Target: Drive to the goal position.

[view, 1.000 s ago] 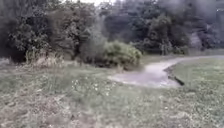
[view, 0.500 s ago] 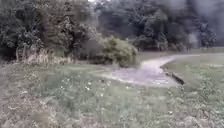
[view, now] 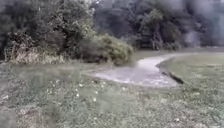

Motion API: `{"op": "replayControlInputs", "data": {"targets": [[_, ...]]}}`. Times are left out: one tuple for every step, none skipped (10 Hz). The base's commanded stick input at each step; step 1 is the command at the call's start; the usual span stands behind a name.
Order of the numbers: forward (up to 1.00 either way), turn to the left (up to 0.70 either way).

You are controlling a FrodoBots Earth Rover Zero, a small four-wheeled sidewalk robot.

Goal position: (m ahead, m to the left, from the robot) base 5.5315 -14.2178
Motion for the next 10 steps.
{"op": "replayControlInputs", "data": {"targets": [[0.5, 0.0], [0.5, 0.0], [0.5, 0.0], [0.5, 0.0], [0.5, 0.0], [0.5, 0.0], [0.5, 0.0], [0.5, 0.0], [0.5, 0.0], [0.5, 0.0]]}}
